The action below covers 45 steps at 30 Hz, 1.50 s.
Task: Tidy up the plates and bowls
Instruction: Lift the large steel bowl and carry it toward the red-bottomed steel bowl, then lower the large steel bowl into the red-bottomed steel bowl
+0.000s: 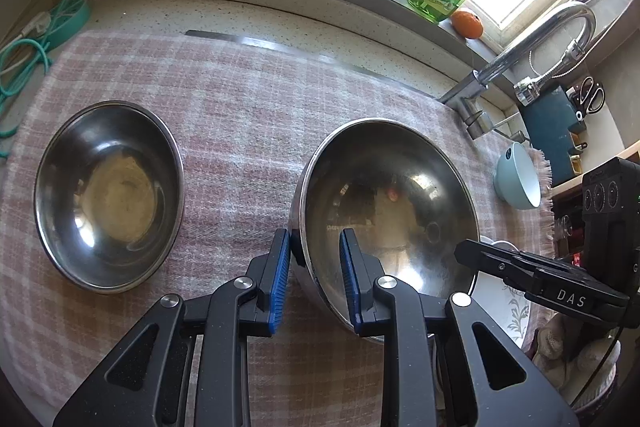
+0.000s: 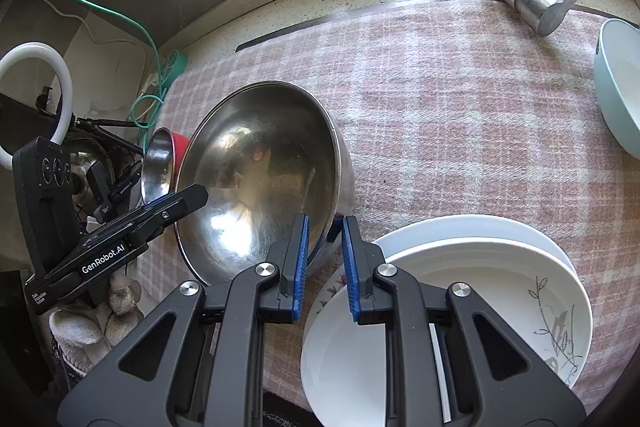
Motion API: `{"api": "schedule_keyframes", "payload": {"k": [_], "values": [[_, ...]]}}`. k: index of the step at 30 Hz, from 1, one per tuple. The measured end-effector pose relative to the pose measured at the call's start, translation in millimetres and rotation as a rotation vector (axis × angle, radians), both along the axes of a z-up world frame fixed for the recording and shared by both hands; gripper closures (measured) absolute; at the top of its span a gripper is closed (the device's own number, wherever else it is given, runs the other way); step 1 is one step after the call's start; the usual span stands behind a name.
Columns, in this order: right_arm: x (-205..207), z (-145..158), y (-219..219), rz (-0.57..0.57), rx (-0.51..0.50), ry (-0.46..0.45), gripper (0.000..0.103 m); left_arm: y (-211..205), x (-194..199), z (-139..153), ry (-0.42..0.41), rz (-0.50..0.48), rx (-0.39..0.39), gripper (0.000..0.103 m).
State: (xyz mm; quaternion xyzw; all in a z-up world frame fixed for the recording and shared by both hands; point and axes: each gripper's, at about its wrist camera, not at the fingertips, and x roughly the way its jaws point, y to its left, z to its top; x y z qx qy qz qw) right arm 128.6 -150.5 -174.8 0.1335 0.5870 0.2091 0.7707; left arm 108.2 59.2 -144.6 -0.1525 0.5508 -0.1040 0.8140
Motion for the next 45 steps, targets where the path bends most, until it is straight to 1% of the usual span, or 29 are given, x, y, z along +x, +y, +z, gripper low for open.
{"api": "schedule_keyframes", "payload": {"k": [4, 13, 16, 17, 19, 21, 23, 24, 27, 32, 37, 40, 45], "values": [[-0.9, -3.2, 0.1, 0.007, 0.003, 0.006, 0.086, 0.7, -1.3, -4.8, 0.013, 0.002, 0.000, 0.080], [0.0, -5.2, 4.0, 0.010, -0.010, 0.006, 0.086, 0.1, -2.3, -5.2, 0.015, -0.003, 0.006, 0.080], [-0.3, -6.2, 3.7, 0.008, -0.005, 0.010, 0.084, -0.4, -2.1, -5.8, 0.021, -0.005, -0.005, 0.080], [-0.9, -5.8, 3.9, 0.007, -0.009, 0.005, 0.084, 0.2, -2.1, -6.4, 0.023, -0.003, -0.007, 0.078], [-2.0, -4.3, 3.9, 0.004, -0.024, -0.006, 0.076, 1.5, -2.7, -7.6, 0.033, -0.004, -0.023, 0.076], [-3.1, -0.7, 2.8, -0.002, -0.013, -0.019, 0.063, 3.0, -5.4, -5.8, 0.024, -0.005, -0.024, 0.076], [-4.1, 5.2, 0.8, -0.012, -0.006, -0.038, 0.056, 5.8, -8.6, -2.4, 0.013, -0.004, -0.020, 0.076], [-4.6, 8.3, 0.6, -0.016, -0.007, -0.050, 0.054, 7.8, -10.0, 0.0, 0.006, -0.002, -0.020, 0.076], [-7.0, 18.0, -1.0, -0.026, 0.006, -0.082, 0.054, 17.9, -16.2, 11.9, -0.031, 0.009, -0.031, 0.076], [-13.6, 33.9, -3.3, -0.058, 0.034, -0.128, 0.054, 46.0, -31.5, 34.2, -0.102, 0.067, -0.032, 0.076], [-21.7, 52.3, 4.3, -0.071, 0.042, -0.190, 0.054, 81.4, -46.7, 43.5, -0.139, 0.159, -0.012, 0.076], [-22.5, 63.8, 19.9, -0.038, 0.054, -0.212, 0.054, 102.2, -51.8, 43.7, -0.145, 0.209, -0.003, 0.076], [-18.8, 77.5, 62.4, 0.048, 0.063, -0.246, 0.054, 134.0, -54.0, 35.7, -0.132, 0.278, 0.011, 0.076]]}}
